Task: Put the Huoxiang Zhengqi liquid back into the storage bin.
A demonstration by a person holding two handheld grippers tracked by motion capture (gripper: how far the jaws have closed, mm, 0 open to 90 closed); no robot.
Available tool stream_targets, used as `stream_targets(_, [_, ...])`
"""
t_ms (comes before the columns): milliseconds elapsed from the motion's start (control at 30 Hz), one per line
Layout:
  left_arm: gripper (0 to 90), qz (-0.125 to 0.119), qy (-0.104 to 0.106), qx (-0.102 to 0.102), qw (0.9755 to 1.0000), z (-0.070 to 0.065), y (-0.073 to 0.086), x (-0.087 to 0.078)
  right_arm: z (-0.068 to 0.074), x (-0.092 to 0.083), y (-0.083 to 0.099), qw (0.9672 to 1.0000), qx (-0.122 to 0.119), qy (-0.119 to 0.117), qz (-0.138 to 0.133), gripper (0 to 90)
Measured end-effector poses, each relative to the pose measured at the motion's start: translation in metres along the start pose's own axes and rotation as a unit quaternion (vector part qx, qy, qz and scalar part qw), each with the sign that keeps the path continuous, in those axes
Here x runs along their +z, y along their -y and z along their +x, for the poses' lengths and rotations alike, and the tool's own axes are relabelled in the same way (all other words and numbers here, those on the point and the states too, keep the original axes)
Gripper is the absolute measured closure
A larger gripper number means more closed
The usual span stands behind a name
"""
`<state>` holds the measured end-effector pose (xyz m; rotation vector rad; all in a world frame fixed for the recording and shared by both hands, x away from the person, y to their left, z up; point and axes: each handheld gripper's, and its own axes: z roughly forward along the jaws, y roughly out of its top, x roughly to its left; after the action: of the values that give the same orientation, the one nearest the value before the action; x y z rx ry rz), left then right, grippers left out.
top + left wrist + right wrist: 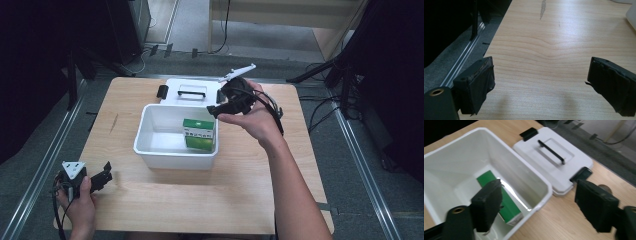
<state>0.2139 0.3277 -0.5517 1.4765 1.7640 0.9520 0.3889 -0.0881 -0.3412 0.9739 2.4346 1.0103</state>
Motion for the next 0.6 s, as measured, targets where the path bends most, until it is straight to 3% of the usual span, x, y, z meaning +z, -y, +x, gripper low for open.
stream_targets(33, [7.7, 0.000, 0.000, 0.000, 1.0000, 0.000, 0.000, 0.000, 0.000, 0.000, 0.000, 1.0000, 0.000, 0.000, 0.000, 17.4])
stream_targets(67, [7.7, 0.000, -0.001, -0.001, 1.0000, 0.000, 0.000, 0.000, -0.001, -0.003, 0.008, 0.9995, 0.008, 0.027, -0.012, 12.6])
stream_targets(100, [7.7, 0.000, -0.001, 0.000, 1.0000, -0.001, 0.000, 0.000, -0.002, -0.005, 0.012, 0.9991, 0.015, 0.036, -0.018, 10.8])
stream_targets(200, [7.7, 0.002, -0.002, 0.005, 1.0000, -0.001, 0.000, 0.000, -0.006, -0.009, 0.022, 0.9982, 0.037, 0.036, -0.030, 0.5])
stream_targets(433, [7.7, 0.001, -0.002, 0.005, 1.0000, -0.001, 0.000, 0.000, -0.013, -0.020, 0.047, 0.9948, 0.070, 0.058, -0.047, 0.0])
stream_targets(600, [7.7, 0.000, -0.002, 0.005, 1.0000, -0.001, 0.000, -0.001, -0.020, -0.027, 0.073, 0.9897, 0.103, 0.074, -0.067, 0.0])
